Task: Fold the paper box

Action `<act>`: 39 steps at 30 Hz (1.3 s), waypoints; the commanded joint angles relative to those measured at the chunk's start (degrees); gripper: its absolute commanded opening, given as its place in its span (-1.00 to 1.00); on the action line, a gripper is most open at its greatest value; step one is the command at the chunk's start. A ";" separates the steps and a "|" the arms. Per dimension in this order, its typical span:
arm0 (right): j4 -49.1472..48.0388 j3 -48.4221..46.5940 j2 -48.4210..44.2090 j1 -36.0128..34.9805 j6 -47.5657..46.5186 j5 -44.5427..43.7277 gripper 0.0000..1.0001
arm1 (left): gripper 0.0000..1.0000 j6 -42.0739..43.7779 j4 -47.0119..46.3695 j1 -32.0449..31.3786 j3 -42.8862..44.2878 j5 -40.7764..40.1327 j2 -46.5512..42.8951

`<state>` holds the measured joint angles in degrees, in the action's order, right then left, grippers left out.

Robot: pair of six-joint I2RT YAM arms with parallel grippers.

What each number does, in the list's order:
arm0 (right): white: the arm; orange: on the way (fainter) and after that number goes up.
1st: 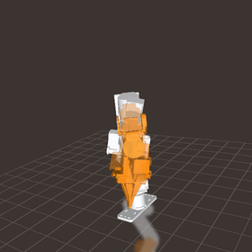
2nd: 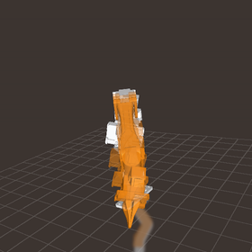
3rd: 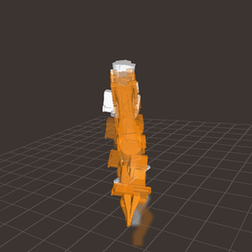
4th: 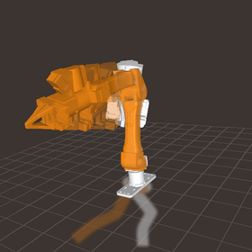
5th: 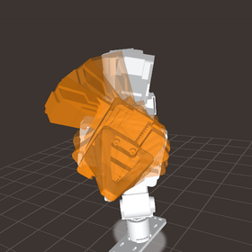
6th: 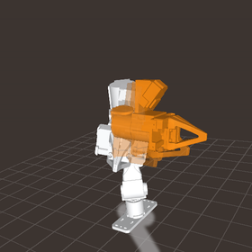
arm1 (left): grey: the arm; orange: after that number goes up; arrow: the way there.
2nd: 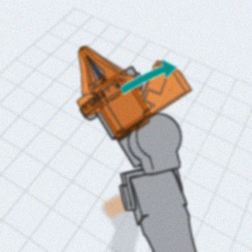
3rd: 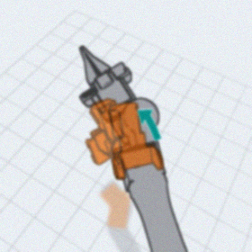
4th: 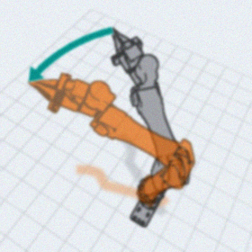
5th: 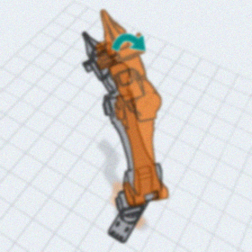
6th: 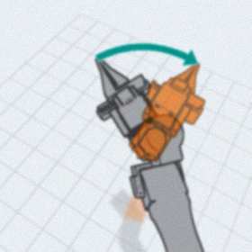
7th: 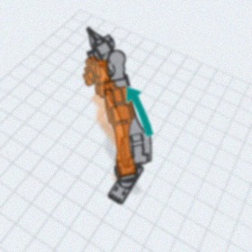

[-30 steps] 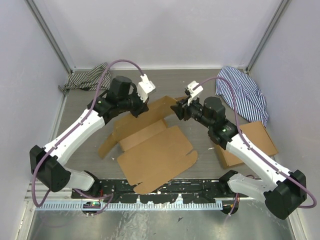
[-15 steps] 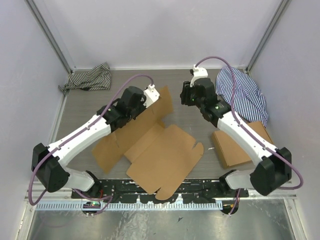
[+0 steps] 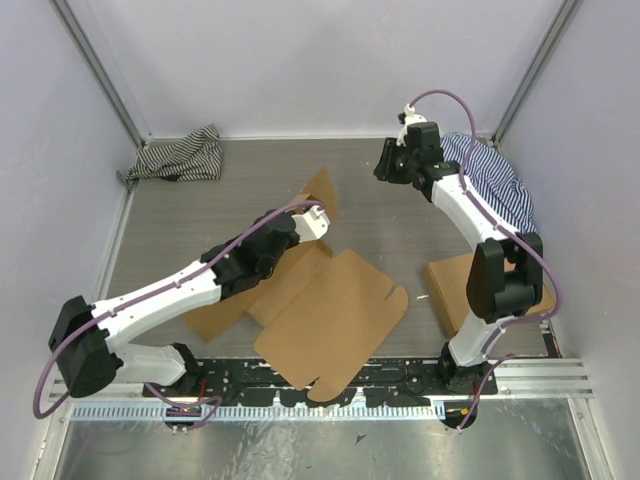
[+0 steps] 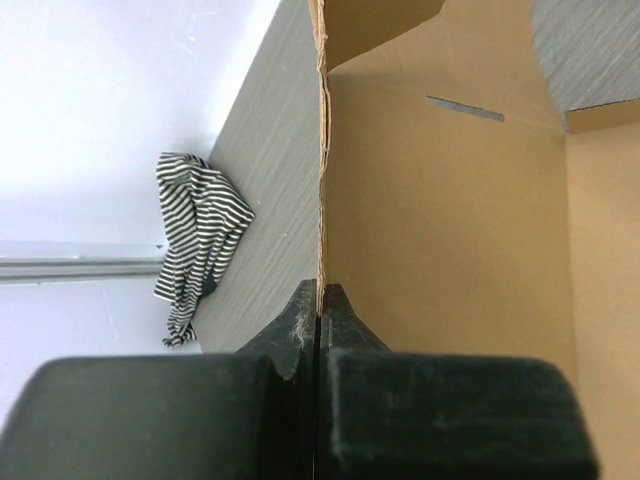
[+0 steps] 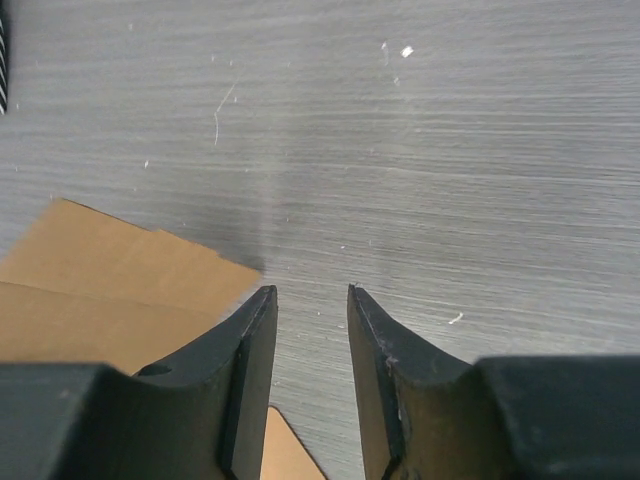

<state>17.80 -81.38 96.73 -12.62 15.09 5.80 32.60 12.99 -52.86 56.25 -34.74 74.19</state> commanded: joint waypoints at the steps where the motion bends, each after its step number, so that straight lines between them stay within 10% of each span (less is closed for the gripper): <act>1: -5.36 -3.02 4.57 3.17 -3.28 12.20 -0.24 | -1.00 3.38 -7.86 -0.91 -1.64 -0.16 -5.78; 15: -29.82 -6.80 21.04 5.36 5.04 36.84 -0.32 | -1.00 3.36 -4.47 -1.06 -2.01 6.15 -6.83; 39: -38.10 8.18 17.53 1.68 2.91 38.36 -0.37 | -1.00 4.05 -2.03 -5.46 0.68 2.78 3.08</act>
<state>-15.49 -75.59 120.36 -10.79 19.49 42.74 36.64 9.26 -57.58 55.70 -31.75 76.05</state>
